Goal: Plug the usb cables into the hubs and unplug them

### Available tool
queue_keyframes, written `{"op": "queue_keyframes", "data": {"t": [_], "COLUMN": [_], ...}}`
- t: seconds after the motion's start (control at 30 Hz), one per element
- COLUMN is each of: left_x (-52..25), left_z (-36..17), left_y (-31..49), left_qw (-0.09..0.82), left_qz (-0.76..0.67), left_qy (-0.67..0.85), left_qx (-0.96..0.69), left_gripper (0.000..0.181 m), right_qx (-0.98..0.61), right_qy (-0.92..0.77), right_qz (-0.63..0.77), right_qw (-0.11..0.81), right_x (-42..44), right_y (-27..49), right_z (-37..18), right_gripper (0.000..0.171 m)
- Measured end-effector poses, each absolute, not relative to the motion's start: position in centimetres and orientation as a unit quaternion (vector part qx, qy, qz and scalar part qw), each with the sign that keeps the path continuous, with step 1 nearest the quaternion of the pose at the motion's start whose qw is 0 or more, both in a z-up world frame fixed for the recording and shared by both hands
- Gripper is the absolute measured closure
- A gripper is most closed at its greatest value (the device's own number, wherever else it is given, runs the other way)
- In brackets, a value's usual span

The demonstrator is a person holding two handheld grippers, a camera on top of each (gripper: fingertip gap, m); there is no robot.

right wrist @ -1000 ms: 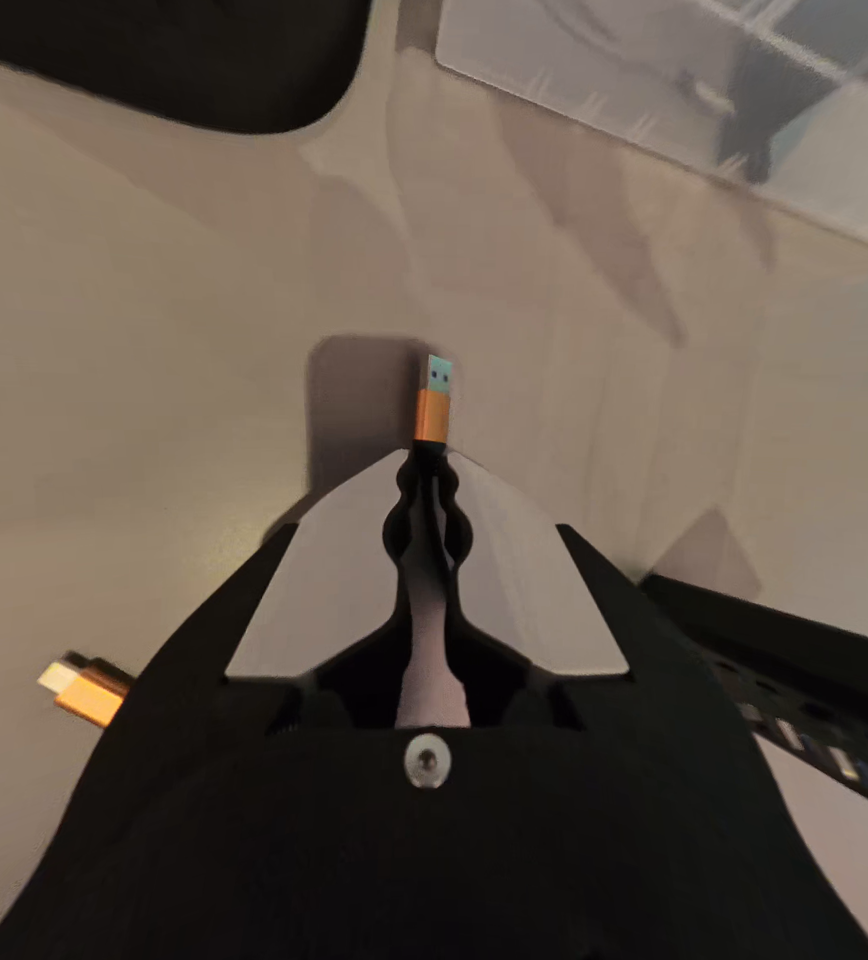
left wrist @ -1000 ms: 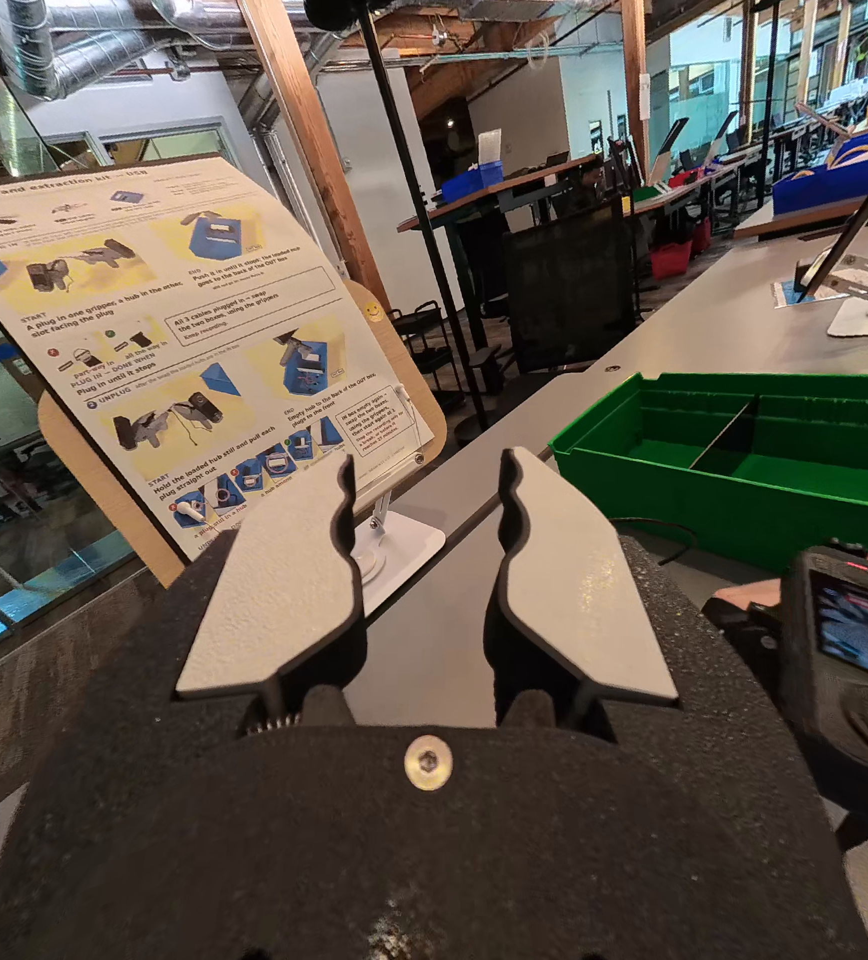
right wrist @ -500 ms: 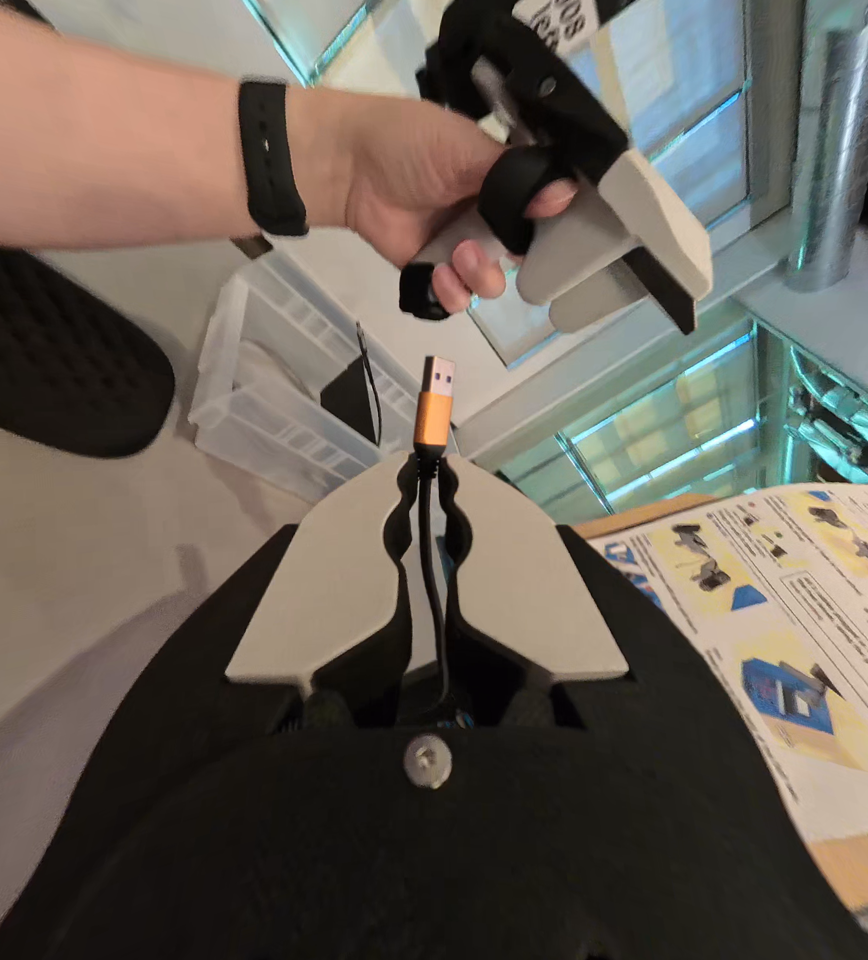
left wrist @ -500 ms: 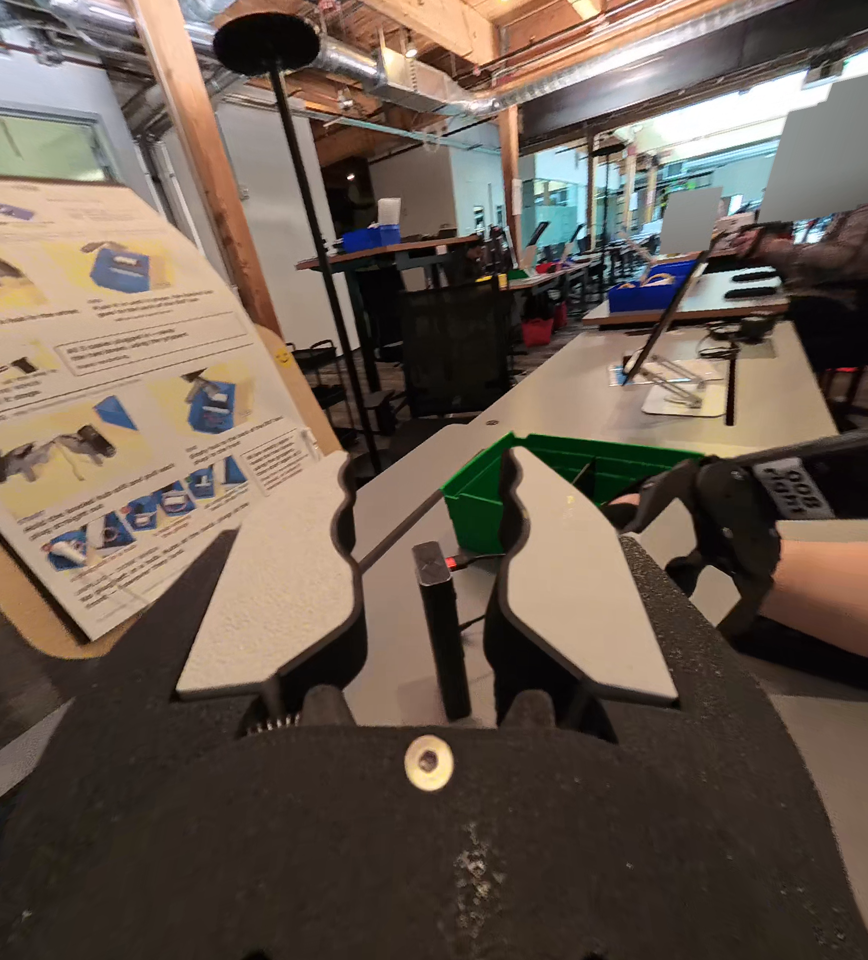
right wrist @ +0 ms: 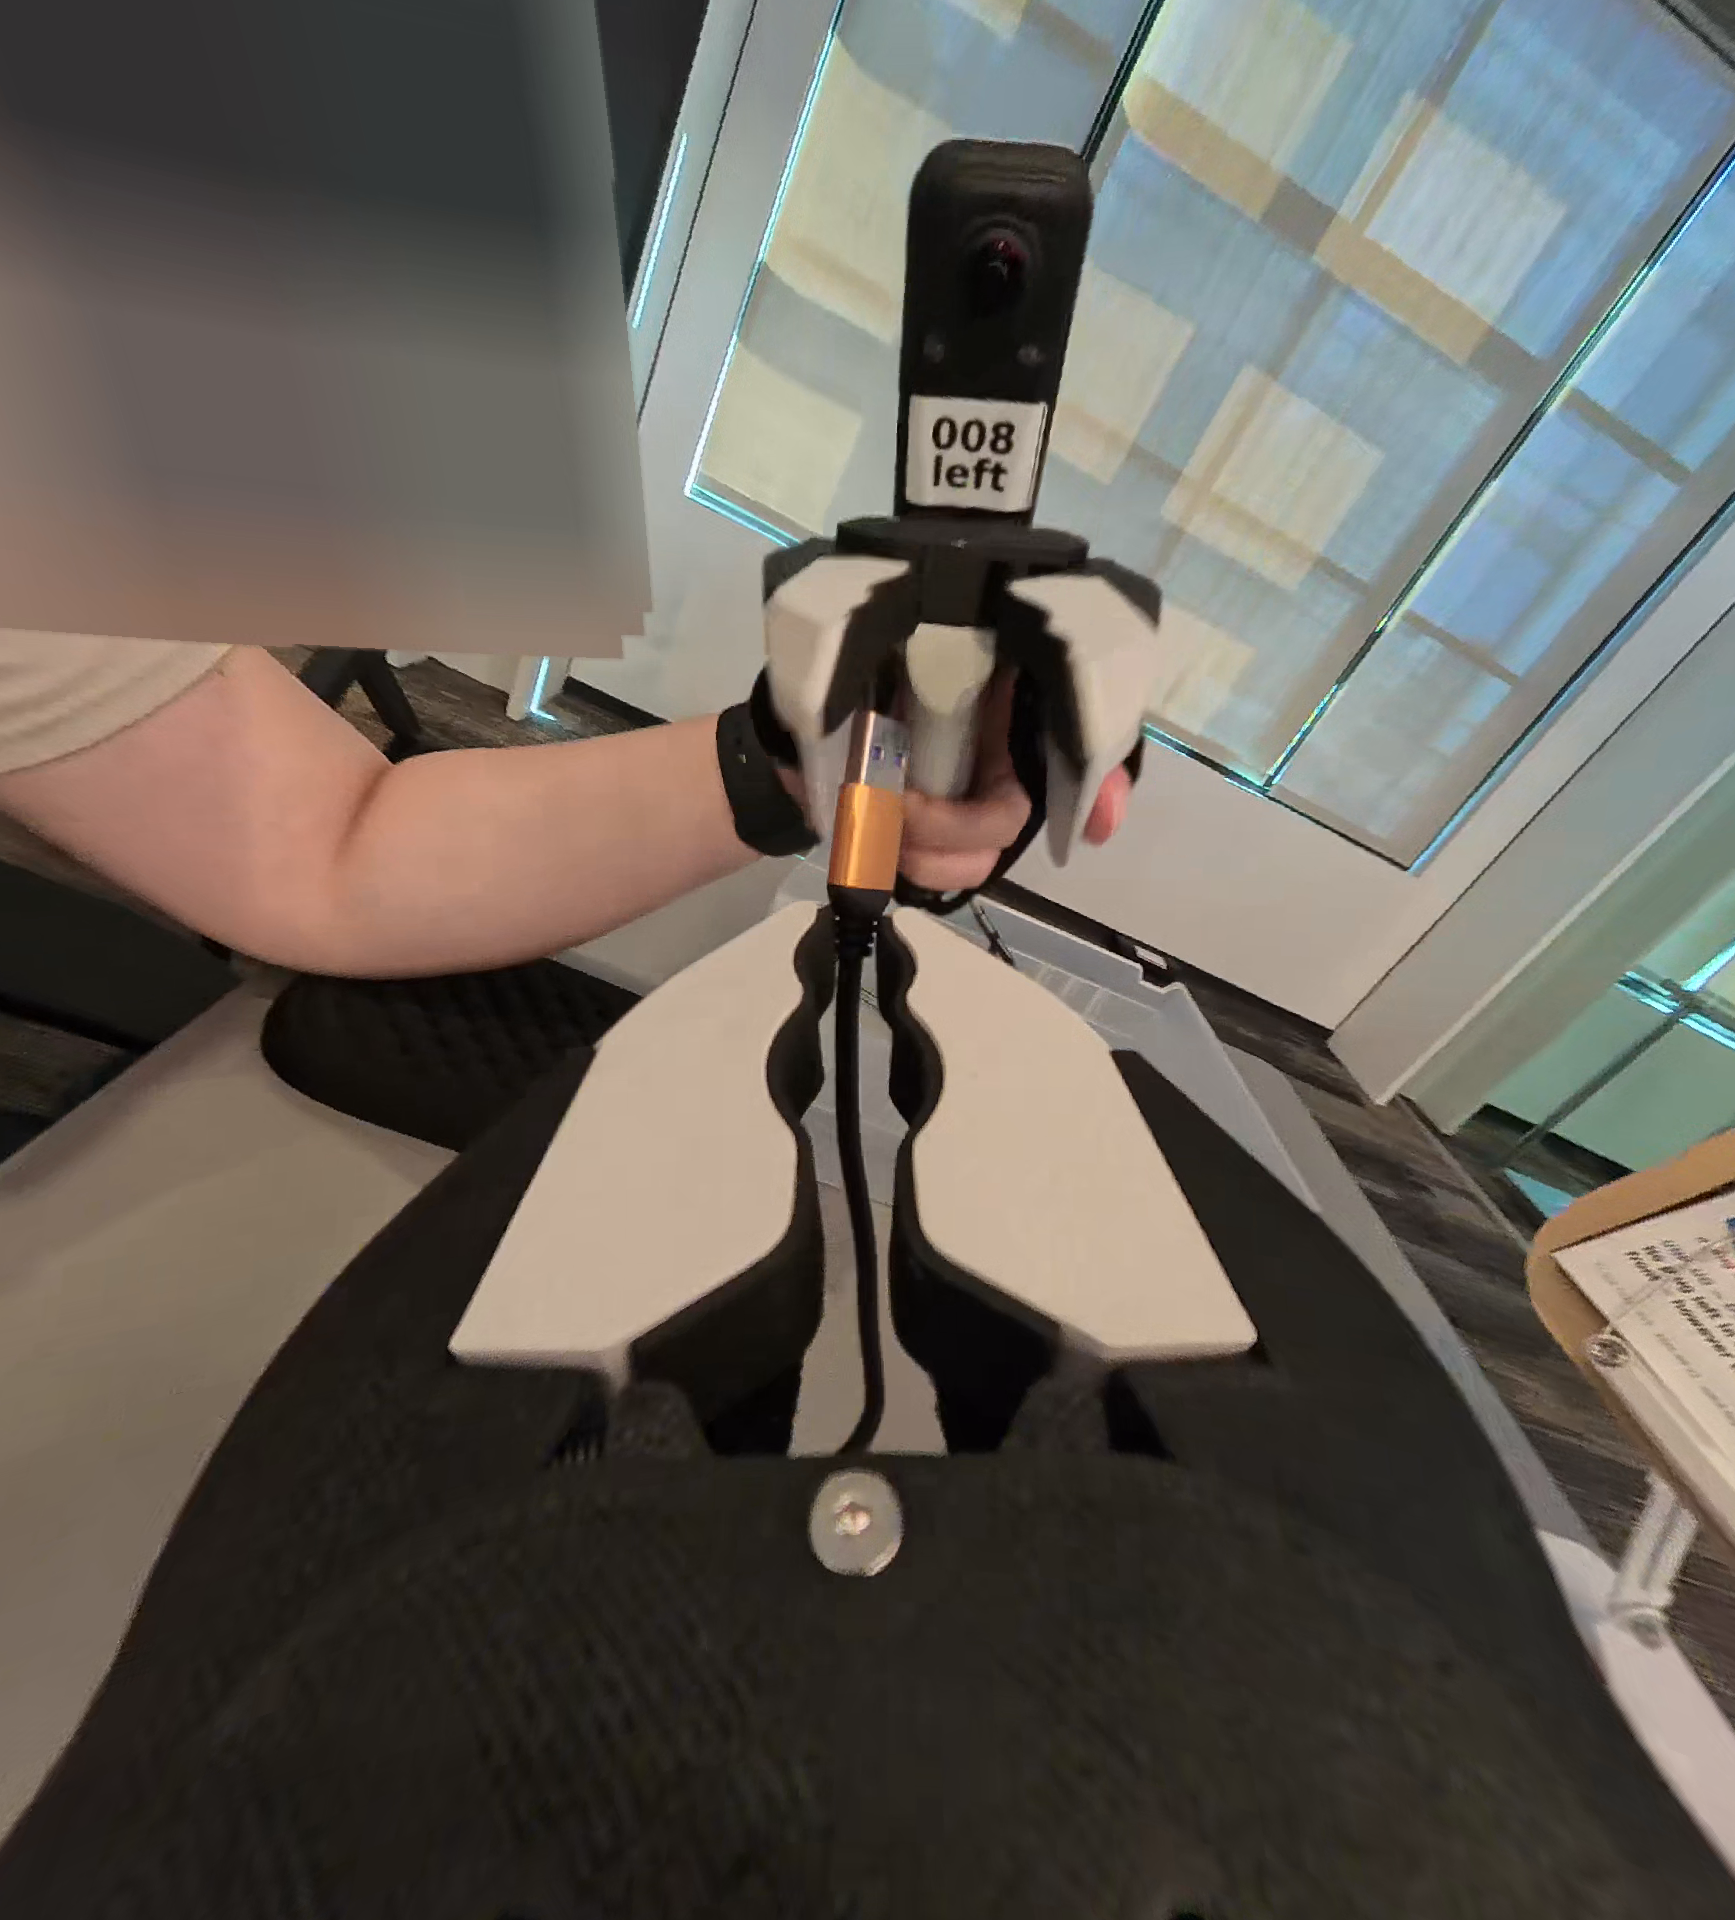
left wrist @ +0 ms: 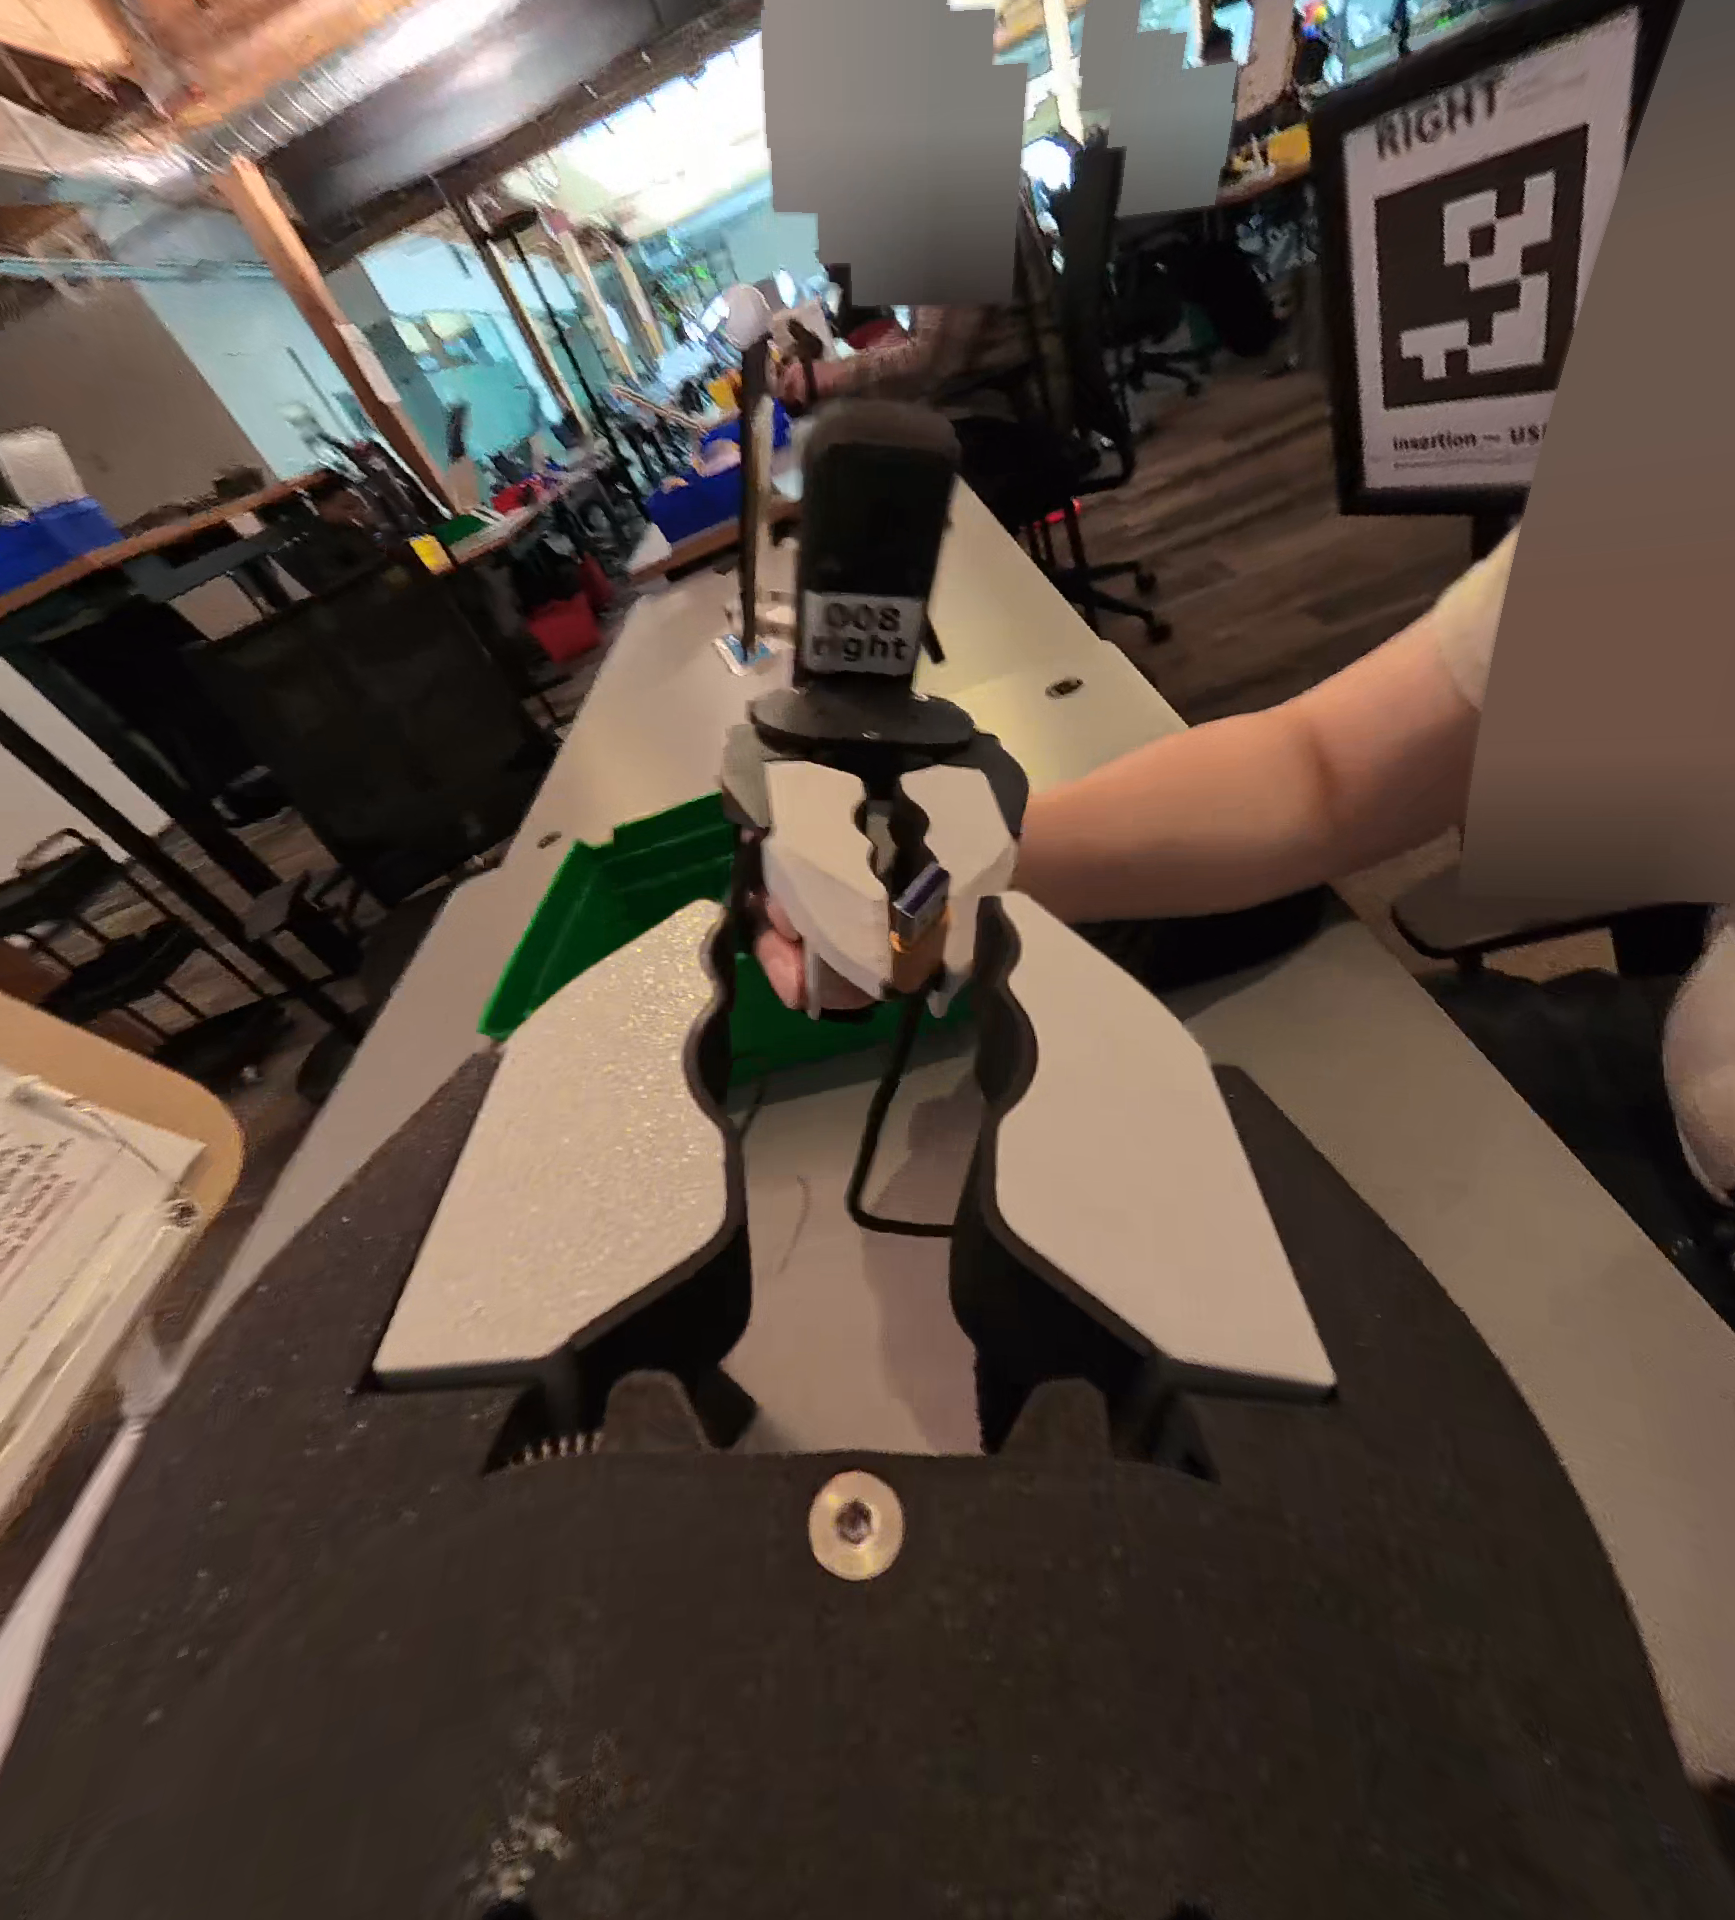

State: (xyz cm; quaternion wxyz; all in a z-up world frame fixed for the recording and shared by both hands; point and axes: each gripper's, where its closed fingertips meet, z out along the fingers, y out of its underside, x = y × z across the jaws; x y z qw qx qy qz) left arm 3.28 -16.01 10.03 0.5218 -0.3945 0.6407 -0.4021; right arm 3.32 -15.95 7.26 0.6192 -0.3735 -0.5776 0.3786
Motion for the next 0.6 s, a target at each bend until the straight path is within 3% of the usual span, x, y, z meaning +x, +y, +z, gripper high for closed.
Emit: {"op": "queue_keyframes", "data": {"t": [0.1,0.17,0.37,0.47,0.6], "left_x": [4.7,5.4,6.2,6.5,6.4], "left_z": [8.0,7.7,8.4,9.7,13.1], "left_y": [-15.9,-16.0,-15.3,-14.7,-15.0], "left_qw": [0.487,0.485,0.470,0.459,0.410], "left_qz": [-0.387,-0.388,-0.438,-0.478,-0.609], "left_qy": [0.666,0.672,0.641,0.599,0.493], "left_qx": [-0.412,-0.402,-0.420,-0.450,-0.467], "left_gripper": [0.148,0.169,0.171,0.172,0.173], "right_qx": [-0.382,-0.391,-0.400,-0.380,-0.321], "right_qy": [-0.566,-0.561,-0.541,-0.529,-0.495], "right_qz": [0.410,0.420,0.445,0.381,0.171], "right_qw": [0.604,0.596,0.591,0.656,0.789], "right_x": [3.6,3.8,4.6,5.5,8.7], "right_y": [-15.7,-15.4,-14.7,-13.9,-12.8], "right_z": [7.4,7.3,7.8,9.2,12.4], "right_gripper": [0.163,0.163,0.163,0.159,0.150]}}
